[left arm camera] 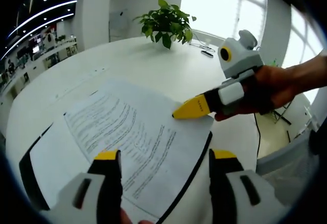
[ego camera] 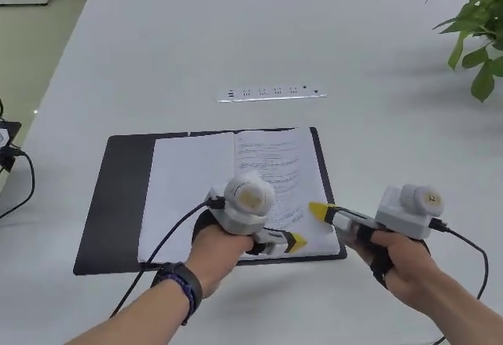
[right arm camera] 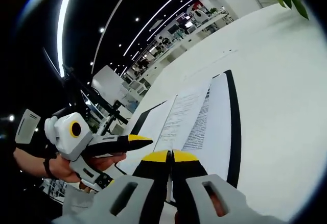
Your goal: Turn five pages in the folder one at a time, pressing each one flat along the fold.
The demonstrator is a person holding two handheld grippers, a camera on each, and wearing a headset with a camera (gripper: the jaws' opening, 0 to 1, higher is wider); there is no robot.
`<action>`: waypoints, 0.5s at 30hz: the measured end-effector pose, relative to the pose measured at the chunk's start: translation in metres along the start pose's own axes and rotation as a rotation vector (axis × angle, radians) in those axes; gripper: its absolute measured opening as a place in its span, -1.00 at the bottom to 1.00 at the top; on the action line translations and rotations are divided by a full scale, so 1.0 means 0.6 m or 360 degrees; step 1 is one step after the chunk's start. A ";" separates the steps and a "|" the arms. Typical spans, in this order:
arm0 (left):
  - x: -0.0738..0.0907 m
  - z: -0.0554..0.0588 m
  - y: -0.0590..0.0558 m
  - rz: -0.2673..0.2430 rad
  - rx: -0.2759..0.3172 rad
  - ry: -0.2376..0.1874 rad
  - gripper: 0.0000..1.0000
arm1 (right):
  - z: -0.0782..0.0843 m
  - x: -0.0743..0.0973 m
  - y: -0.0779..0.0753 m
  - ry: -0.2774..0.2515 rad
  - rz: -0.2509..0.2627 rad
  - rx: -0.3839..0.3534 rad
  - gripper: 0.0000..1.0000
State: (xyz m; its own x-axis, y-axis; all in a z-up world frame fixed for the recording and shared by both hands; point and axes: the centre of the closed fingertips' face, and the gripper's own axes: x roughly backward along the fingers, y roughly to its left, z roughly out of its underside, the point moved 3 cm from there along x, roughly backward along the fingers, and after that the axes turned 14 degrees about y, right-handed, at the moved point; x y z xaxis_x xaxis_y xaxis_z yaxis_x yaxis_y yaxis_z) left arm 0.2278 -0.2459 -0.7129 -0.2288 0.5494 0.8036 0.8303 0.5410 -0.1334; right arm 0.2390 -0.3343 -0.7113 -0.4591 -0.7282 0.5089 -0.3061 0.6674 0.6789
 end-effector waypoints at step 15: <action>0.081 0.073 0.052 -0.0121 0.0166 -0.0077 0.41 | -0.015 -0.012 0.031 0.0004 0.0015 0.0062 -1.00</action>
State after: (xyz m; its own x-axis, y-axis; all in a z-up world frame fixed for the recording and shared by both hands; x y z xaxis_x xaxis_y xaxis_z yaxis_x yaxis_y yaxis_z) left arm 0.2202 -0.1746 -0.7034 -0.3154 0.5328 0.7853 0.7530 0.6442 -0.1346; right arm 0.2443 -0.3181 -0.6978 -0.4601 -0.7222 0.5164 -0.3342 0.6797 0.6529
